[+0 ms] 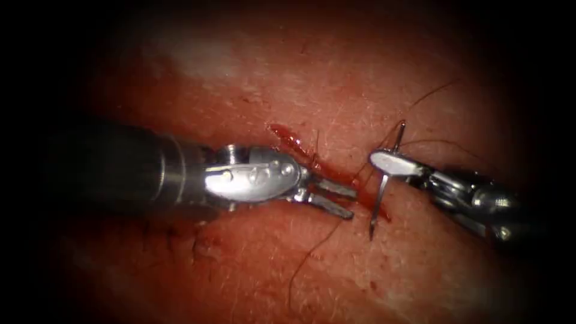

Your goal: Wound Closure

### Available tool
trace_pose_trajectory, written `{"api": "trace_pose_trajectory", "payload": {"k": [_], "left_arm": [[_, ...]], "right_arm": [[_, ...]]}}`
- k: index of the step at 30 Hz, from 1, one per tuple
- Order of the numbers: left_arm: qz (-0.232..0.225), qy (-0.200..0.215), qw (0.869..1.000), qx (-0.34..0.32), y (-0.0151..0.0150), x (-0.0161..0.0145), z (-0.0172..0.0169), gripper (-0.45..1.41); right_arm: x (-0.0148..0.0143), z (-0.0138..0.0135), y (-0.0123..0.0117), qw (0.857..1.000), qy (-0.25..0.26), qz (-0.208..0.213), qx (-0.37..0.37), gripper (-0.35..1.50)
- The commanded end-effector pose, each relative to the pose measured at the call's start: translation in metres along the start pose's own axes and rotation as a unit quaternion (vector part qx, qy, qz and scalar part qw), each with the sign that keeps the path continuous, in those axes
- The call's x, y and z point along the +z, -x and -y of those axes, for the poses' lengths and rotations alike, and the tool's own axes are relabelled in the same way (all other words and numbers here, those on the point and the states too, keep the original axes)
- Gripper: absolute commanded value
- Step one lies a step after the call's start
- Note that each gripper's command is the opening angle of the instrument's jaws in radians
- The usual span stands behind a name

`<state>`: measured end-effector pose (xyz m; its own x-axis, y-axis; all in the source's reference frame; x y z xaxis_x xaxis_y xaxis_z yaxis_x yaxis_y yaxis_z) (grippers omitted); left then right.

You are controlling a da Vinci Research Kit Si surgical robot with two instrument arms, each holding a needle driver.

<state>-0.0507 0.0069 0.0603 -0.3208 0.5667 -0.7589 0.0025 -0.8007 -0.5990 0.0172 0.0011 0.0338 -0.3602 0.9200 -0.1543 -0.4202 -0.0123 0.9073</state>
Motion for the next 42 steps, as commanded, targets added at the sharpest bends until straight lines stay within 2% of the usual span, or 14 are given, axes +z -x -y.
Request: {"api": "trace_pose_trajectory", "payload": {"k": [1, 8, 12, 17, 23, 29, 34, 42], "left_arm": [[0.007, -0.008, 1.0, -0.01, 0.0009, 0.0005, 0.0004, -0.45], [0.081, -0.05, 0.995, -0.018, 0.005, -0.0009, 0.003, -0.45], [0.104, -0.065, 0.992, -0.016, 0.0071, -0.0006, 0.0042, -0.45], [0.113, -0.078, 0.99, -0.016, 0.0079, 0.0008, 0.005, -0.45], [0.145, -0.082, 0.986, -0.02, 0.0076, 0.0022, 0.005, -0.45], [0.215, -0.088, 0.973, -0.015, 0.0096, 0.0039, 0.0055, -0.45], [0.218, -0.079, 0.973, -0.013, 0.0111, 0.0051, 0.0065, -0.45], [0.216, -0.08, 0.973, -0.015, 0.0105, 0.0057, 0.0075, -0.45]], "right_arm": [[0.0005, -0.0002, 0.001, 1.0, 0.001, -0.002, -0.004, -0.35], [0.001, 0.0, 0.001, 1.0, 0.001, -0.013, -0.028, -0.35], [0.0013, 0.0002, 0.001, 0.999, 0.0, -0.021, -0.045, -0.35], [0.0018, 0.0004, 0.0012, 0.997, 0.002, -0.024, -0.074, -0.35], [0.002, 0.0005, 0.0014, 0.995, 0.004, -0.025, -0.092, -0.35], [0.002, 0.0005, 0.0013, 0.994, 0.004, -0.027, -0.106, -0.35], [0.0022, 0.0004, 0.0012, 0.993, 0.005, -0.029, -0.118, -0.35], [0.0023, 0.0001, 0.0012, 0.991, 0.006, -0.03, -0.127, -0.35]]}}
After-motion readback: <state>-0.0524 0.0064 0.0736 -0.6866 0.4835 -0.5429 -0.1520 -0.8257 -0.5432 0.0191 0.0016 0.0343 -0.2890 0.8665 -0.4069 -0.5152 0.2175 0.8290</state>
